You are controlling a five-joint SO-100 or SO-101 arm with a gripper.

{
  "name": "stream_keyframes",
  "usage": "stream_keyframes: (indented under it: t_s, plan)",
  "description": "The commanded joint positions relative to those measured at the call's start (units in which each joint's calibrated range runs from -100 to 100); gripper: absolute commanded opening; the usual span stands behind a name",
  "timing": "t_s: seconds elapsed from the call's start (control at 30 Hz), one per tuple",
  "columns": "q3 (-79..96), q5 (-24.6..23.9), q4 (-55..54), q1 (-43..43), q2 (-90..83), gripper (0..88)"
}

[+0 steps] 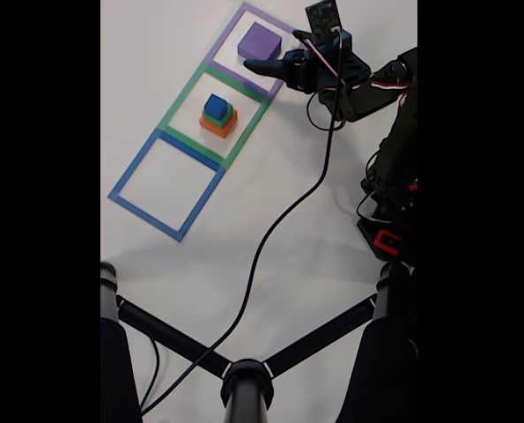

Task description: Tower of hanoi

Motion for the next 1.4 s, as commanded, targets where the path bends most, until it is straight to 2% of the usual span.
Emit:
stream_keyframes:
  t_s: [0.0,0.43,0.73,1.07,1.37]
  plan:
    - [-3.42,0.99,-4.21,-1.81,2.45,43.0]
    - [-7.33,0.99,-7.37,-3.71,7.82,42.5]
    - [-7.51,0.99,-7.78,-3.18,9.02,37.8]
    - [-7.05,0.99,-8.26,-3.33,9.98,36.5]
    - [-7.05,0.99,-9.07,-3.56,11.26,29.3]
